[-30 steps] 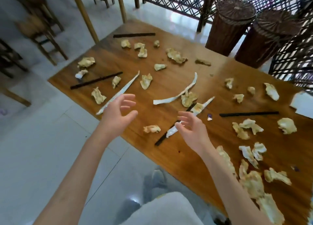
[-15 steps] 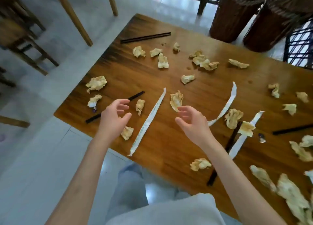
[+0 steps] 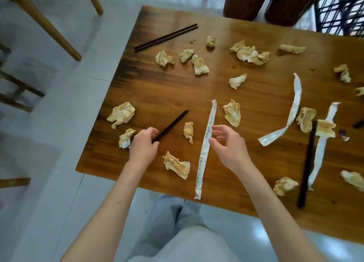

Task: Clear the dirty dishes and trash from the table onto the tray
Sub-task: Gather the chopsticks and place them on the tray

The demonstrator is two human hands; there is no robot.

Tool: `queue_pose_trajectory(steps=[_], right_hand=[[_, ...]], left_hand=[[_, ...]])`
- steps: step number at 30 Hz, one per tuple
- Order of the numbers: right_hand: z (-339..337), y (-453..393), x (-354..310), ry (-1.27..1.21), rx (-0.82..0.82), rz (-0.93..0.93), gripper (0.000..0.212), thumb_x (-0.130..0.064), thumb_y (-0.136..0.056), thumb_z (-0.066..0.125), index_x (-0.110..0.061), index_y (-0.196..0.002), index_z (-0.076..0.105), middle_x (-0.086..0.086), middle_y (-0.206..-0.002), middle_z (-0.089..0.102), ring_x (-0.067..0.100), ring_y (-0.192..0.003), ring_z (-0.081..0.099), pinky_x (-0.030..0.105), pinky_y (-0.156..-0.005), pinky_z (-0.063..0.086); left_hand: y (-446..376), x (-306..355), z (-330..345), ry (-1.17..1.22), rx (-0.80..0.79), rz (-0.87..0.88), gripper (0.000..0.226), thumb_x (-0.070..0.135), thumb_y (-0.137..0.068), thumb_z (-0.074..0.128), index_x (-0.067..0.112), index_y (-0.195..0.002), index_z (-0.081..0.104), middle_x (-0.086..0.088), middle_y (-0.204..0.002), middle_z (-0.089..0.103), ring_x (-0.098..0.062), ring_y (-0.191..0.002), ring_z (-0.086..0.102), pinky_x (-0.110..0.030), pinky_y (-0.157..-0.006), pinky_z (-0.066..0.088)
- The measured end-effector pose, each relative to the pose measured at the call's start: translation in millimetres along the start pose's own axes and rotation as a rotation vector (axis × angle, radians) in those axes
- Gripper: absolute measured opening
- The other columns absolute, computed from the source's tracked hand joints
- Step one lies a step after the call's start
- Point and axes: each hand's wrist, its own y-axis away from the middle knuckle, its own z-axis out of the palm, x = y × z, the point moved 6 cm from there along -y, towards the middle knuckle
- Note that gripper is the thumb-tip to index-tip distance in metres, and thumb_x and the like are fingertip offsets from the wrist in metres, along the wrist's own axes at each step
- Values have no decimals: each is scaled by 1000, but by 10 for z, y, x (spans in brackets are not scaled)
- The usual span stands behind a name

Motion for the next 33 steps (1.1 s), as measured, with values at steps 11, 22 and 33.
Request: queue_pose_trajectory(steps=[11, 22, 33], right_hand=[[67, 62, -85, 20, 30, 35, 37, -27, -89, 60, -26, -125, 52, -11, -117, 60, 1, -100, 51, 15, -76, 41], [55, 8, -140, 19, 39, 65, 37, -27, -89, 59, -25, -126, 52, -7, -120, 61, 8, -108, 55, 16, -77, 42], [-96, -717, -307, 43, 174, 67, 32, -25, -90, 57, -23, -123, 55, -7, -116, 61, 7, -104, 55, 21, -81, 46]], left_hand=[[-58, -56, 91, -181, -58, -87, 26, 16, -86, 65, 12, -111, 58, -8, -106, 63, -24, -100, 59, -37, -82, 52], [-77, -61, 93, -139, -62, -158, 27, 17, -89, 61, 7, -114, 59, -10, -106, 63, -23, -98, 61, -32, -78, 53], [-1459, 496, -481, 26, 106, 46, 28, 13, -94, 52, 6, -121, 57, -13, -114, 57, -24, -102, 58, -29, -80, 49]])
